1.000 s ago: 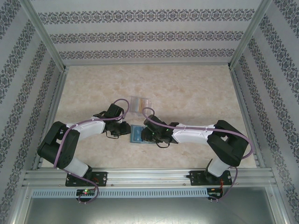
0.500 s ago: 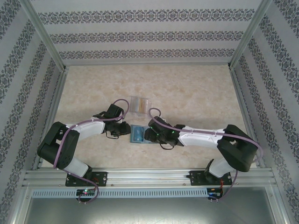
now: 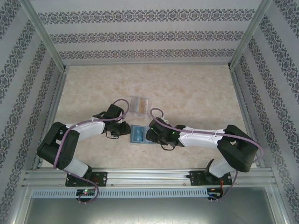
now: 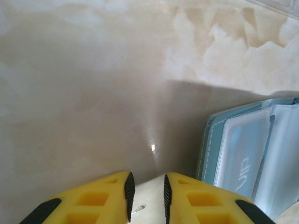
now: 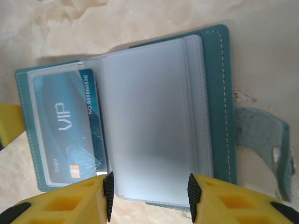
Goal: Put the credit cards into the card holder
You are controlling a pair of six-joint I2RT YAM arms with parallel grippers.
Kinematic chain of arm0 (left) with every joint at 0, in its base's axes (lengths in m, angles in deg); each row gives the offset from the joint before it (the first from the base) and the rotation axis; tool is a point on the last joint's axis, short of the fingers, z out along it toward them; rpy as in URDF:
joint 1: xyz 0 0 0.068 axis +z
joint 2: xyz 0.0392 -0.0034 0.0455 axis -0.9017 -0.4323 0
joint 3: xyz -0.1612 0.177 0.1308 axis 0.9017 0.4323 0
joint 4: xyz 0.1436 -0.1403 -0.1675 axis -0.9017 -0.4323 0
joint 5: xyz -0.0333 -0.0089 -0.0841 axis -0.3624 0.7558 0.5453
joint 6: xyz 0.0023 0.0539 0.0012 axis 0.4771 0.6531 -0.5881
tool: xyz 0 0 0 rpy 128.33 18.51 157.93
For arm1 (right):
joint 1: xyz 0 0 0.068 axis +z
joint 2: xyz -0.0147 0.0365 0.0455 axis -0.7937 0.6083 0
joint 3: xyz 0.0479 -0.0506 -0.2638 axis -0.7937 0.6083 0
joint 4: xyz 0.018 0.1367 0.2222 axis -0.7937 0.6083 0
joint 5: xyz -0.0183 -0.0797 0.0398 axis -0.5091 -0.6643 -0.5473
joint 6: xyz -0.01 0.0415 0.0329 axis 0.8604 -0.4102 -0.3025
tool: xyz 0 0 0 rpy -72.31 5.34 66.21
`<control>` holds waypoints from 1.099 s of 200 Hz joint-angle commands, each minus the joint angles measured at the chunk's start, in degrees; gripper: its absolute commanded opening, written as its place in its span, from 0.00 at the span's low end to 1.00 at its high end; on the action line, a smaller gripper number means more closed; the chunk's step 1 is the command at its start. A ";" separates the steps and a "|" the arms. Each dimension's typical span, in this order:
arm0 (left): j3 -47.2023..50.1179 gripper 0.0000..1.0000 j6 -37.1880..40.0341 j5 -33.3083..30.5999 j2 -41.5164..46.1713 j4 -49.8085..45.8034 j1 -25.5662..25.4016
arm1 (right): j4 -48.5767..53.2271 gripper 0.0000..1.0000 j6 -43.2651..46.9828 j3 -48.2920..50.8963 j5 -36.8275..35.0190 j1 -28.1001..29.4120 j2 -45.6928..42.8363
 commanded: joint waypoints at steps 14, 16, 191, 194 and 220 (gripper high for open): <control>2.28 0.28 0.69 1.39 -0.54 -2.70 0.12 | -0.67 0.48 -1.44 0.73 0.95 0.54 2.07; 2.25 0.29 0.67 1.43 -0.56 -2.68 0.18 | -0.75 0.48 -1.45 0.82 0.96 0.51 2.12; 2.28 0.29 0.86 1.64 -0.72 -2.59 0.17 | -1.05 0.36 0.29 -0.55 1.81 0.38 2.10; 2.24 0.28 0.83 1.69 -0.68 -2.59 0.23 | -0.92 0.35 0.41 -0.58 1.69 0.39 2.01; 2.33 0.29 0.83 1.70 -0.68 -2.55 0.09 | 0.62 0.35 1.84 -1.36 0.33 0.88 1.40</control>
